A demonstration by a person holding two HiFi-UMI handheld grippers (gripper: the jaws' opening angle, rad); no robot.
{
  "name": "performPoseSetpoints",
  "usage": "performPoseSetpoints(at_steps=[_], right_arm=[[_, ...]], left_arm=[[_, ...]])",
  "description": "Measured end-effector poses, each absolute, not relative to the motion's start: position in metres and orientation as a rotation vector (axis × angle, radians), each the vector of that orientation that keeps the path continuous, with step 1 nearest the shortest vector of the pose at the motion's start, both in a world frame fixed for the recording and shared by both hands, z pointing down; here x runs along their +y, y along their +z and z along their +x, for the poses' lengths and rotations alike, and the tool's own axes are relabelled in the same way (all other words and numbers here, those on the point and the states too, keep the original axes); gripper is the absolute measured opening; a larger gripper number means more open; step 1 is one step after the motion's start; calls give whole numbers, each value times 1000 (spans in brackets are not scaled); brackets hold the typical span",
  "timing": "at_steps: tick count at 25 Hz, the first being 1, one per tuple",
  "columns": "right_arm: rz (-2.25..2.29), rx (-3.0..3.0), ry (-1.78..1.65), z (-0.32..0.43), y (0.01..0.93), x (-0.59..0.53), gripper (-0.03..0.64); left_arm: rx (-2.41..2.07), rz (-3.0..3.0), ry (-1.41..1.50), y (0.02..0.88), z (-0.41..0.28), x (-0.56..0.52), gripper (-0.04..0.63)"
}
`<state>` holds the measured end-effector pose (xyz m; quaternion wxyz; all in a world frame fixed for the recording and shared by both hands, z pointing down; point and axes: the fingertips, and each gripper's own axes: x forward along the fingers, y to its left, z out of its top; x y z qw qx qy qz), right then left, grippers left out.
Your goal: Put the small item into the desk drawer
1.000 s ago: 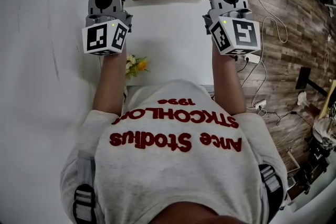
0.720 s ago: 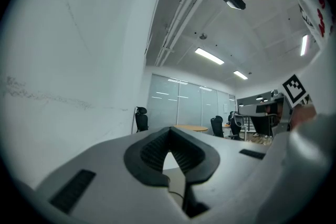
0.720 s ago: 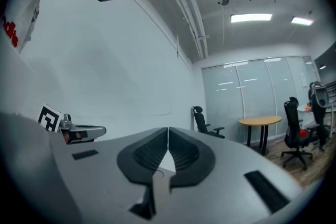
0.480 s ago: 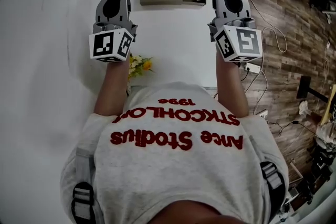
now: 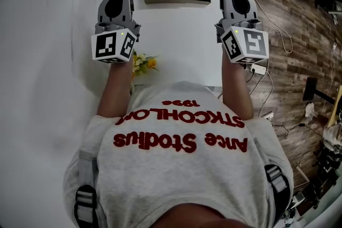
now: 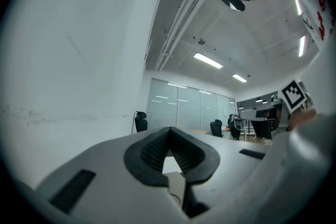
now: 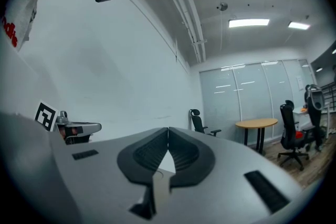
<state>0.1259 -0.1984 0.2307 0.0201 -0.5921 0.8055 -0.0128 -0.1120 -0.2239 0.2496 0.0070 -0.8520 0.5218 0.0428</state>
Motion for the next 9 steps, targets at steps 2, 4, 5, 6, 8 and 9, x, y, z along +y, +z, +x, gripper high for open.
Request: performPoseSetpoints(at_steps=[2,4,5,6,8,9], right_arm=[[-1837,2493,-38,130,230,-197,6],[-1835,2490,-35,130,225,-193,6],[-1836,2489,-33,130,224,-190,6],[-1837,2489,-31,130,224,-188,6],[-1841,2491,-28,129,228,-185,6],[-1844,2492,-27,129,230,-183,6]], left_arm=[[1632,-2667,137,249,-108,-223,6],[1632,-2668,138,245,-107,-219,8],[1632,-2667,138,244,-107,-216,7],[1631,-2666,138,244,-107,-214,7],[1631,-2666,141,247,-108,-211,8],[1631,-2667,143,249,-108,-209,7]])
